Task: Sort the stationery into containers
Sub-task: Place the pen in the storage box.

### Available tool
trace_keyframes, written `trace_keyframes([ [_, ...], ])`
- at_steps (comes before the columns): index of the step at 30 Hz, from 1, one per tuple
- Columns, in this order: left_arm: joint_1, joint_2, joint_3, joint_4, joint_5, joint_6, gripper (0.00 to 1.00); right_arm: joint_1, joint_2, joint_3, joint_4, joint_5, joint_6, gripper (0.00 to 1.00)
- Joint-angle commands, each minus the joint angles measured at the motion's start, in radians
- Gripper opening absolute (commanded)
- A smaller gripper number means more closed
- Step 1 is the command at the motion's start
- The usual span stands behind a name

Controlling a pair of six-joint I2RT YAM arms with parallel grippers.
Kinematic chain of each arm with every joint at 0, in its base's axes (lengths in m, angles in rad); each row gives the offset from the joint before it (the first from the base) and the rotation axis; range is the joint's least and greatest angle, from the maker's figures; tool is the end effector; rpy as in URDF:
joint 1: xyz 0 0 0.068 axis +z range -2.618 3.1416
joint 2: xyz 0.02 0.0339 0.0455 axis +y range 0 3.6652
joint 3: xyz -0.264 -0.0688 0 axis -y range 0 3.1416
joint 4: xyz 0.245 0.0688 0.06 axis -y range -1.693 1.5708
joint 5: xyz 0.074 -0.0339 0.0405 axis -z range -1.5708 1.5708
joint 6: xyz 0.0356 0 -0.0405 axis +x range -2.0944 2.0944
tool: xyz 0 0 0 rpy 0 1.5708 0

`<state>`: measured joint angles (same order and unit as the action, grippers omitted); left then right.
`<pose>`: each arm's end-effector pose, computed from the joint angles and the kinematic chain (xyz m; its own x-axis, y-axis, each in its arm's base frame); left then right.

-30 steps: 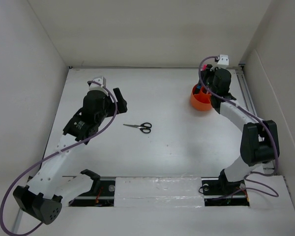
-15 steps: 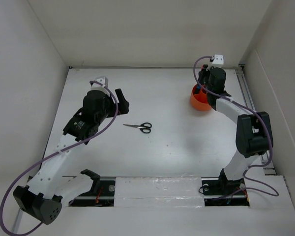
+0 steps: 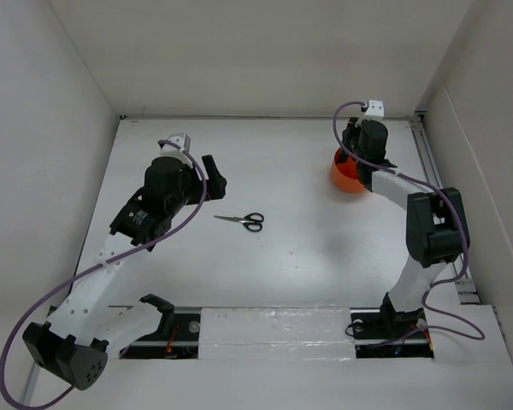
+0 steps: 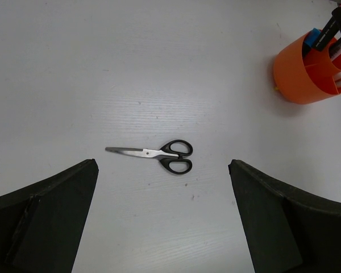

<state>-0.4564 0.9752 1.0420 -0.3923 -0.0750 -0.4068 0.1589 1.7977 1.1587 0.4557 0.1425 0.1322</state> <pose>0.1952 -0.0928 0.3732 -0.4123 -0.2371 -0.8796 0.2315 0.9066 -0.3529 0.4148 0.0613 0.2529 -0.1809 0.1032 -0.9781 0.0051 0.9946 0.1039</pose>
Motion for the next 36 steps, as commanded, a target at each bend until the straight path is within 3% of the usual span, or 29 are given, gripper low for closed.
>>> trace_keyframes([
  [1, 0.001, -0.017, -0.005, 0.044, 0.023, 0.014, 1.00, 0.010, 0.009, 0.015, 0.063, 0.003, 0.024, 0.00],
  [17, 0.001, -0.017, -0.005, 0.044, 0.032, 0.014, 1.00, 0.030, 0.019, -0.013, 0.043, 0.065, 0.052, 0.00],
  [28, 0.001, -0.017, -0.005, 0.044, 0.032, 0.014, 1.00, 0.030, 0.019, -0.013, -0.008, 0.088, 0.072, 0.07],
  [31, 0.001, -0.017, -0.005, 0.044, 0.032, 0.014, 1.00, 0.030, 0.019, -0.013, -0.018, 0.088, 0.072, 0.15],
  [36, 0.001, -0.017, -0.005, 0.044, 0.032, 0.014, 1.00, 0.030, 0.009, -0.013, -0.040, 0.088, 0.072, 0.18],
])
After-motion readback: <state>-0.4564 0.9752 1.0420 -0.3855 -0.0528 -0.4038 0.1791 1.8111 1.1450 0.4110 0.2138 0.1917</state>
